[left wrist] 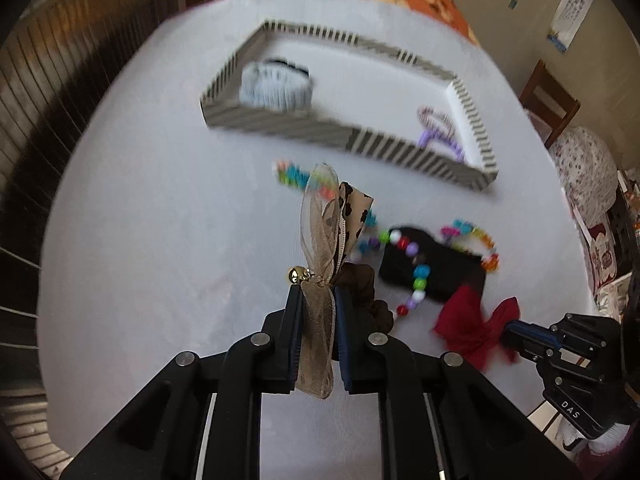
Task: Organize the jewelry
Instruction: 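Carry the bow clip with left tool into tray while right tool carries red bow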
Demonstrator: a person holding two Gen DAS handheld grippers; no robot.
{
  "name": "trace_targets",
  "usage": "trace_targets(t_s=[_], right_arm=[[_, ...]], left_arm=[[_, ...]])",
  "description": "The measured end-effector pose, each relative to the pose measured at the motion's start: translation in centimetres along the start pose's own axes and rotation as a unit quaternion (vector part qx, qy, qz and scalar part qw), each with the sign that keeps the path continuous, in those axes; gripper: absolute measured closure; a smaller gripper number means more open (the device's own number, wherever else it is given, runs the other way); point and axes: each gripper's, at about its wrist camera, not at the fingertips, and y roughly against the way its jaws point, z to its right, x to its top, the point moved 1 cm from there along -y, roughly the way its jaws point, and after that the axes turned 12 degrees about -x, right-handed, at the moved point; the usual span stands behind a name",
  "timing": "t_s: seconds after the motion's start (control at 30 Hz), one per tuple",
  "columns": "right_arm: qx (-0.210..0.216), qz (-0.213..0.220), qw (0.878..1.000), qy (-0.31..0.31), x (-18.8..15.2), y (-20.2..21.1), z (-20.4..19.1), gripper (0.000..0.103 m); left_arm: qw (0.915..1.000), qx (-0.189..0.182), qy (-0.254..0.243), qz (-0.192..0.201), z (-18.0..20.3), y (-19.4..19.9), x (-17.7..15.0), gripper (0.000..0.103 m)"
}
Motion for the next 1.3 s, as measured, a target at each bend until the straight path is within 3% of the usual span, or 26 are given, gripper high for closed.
trace_targets(t_s=[0.23,0.27,0.37,0.4,0.53,0.63,0.67,0.7,0.87,1.07,1.3], right_arm=[[-0.009,0.007,1.0,0.014,0.1,1.2,0.1,0.098],[-0.017,0.014,0.999,0.027,0.0,1.2,-0.2,0.092],[-0.025,0.002,0.996,0.084,-0.1,0.6,-1.3,0.055],[-0.029,-0.003,0.994,0.106,-0.2,0.4,-1.7,0.053],[-0.053,-0.023,0.984,0.17,-0.4,-1.4,-2.6,0.053],[-0.055,-0.033,0.982,0.178,-0.3,-2.8,-2.5,0.054],[-0.049,-0.039,0.982,0.178,-0.4,-3.1,-2.4,0.062],[-0.045,-0.039,0.983,0.176,-0.4,-3.4,-2.4,0.08],[-0.013,-0.023,0.991,0.129,-0.5,-2.7,-2.0,0.093],[0.009,0.029,0.999,0.045,0.9,1.0,-0.1,0.097],[-0.004,0.073,0.997,-0.01,4.2,2.8,1.9,0.097]], left_arm=[[0.9997,-0.006,-0.006,0.022,0.3,2.0,1.4,0.099],[0.9997,-0.005,-0.007,0.023,0.4,1.6,1.9,0.099],[0.9997,-0.007,-0.005,0.022,0.4,1.7,2.1,0.099],[0.9997,-0.008,-0.006,0.021,0.4,1.7,2.1,0.099],[0.9998,-0.009,-0.002,0.017,0.3,1.5,1.9,0.099],[0.9998,-0.008,0.002,0.016,0.1,1.5,1.8,0.099],[0.9998,-0.008,0.004,0.016,0.0,1.6,1.8,0.099],[0.9998,-0.008,0.005,0.017,-0.1,1.6,1.8,0.099],[0.9996,-0.009,0.006,0.025,-0.2,2.2,2.4,0.099],[0.999,-0.009,-0.009,0.043,0.8,3.3,4.4,0.099],[0.9975,-0.009,-0.029,0.063,2.4,3.4,8.1,0.099]])
